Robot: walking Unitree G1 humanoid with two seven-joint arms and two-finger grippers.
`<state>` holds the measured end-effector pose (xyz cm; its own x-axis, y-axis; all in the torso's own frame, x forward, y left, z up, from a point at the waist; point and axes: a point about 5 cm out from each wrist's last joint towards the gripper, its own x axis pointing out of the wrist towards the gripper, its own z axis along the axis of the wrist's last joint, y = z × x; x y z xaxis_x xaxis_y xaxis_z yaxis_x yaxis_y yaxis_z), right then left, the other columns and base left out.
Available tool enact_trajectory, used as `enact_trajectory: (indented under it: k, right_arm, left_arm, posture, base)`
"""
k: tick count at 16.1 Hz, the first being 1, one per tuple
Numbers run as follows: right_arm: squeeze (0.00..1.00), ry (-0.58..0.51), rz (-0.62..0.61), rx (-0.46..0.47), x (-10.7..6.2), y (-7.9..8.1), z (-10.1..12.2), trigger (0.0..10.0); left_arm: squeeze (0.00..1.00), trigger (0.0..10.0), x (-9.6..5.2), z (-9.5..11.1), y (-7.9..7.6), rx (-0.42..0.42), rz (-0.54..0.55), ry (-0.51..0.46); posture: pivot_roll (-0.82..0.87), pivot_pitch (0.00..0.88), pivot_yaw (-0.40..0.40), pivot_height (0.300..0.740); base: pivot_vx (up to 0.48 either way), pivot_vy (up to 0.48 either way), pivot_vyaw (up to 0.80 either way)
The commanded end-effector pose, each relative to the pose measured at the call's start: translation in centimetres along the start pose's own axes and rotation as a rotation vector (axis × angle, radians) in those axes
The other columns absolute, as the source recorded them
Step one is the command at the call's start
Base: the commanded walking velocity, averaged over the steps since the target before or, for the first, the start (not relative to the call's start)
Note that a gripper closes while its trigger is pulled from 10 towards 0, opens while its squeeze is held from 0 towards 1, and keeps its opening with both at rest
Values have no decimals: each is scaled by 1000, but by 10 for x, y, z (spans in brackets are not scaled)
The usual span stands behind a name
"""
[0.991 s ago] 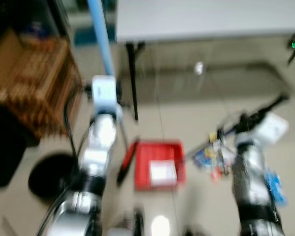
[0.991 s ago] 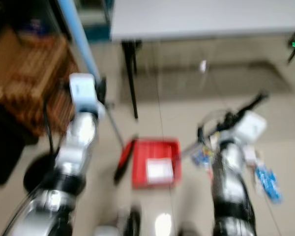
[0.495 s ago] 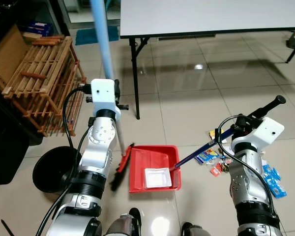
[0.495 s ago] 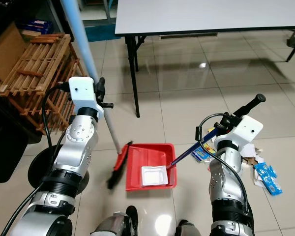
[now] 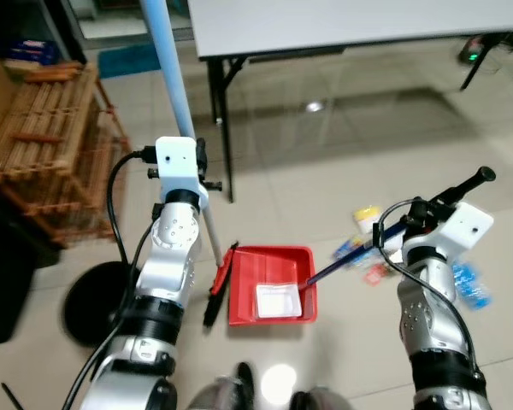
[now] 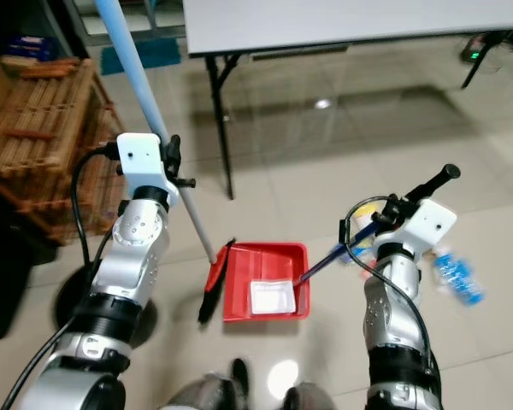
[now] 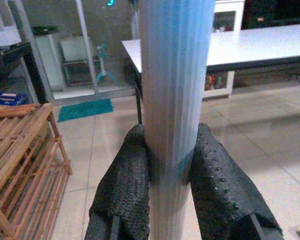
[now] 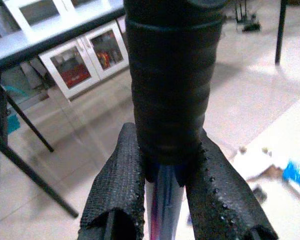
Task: Sweep floor
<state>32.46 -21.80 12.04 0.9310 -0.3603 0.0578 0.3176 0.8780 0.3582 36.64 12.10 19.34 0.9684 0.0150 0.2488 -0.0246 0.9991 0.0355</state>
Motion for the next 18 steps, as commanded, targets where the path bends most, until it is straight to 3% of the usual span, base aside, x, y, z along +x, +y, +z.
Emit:
enact_trajectory:
  k: [1,4,18]
  right_arm:
    - [0,-25,-1,27,1,0,6,10000]
    - [0,-23,-3,25,1,-1,6,10000]
    - [0,-14,-6,19,2,1,4,10000]
  left_arm:
    - [0,10000,1,8,-1,6,-5,-38]
    - [0,10000,0,8,-3,10,-12,-36]
    - [0,10000,-4,5,-13,19,-75,-22]
  posture:
    - [-22,230,44,740]
    - [-22,228,45,740]
    - [-5,235,44,740]
  base:
    - [0,375,0]
    - [0,360,0]
    - [0,0,0]
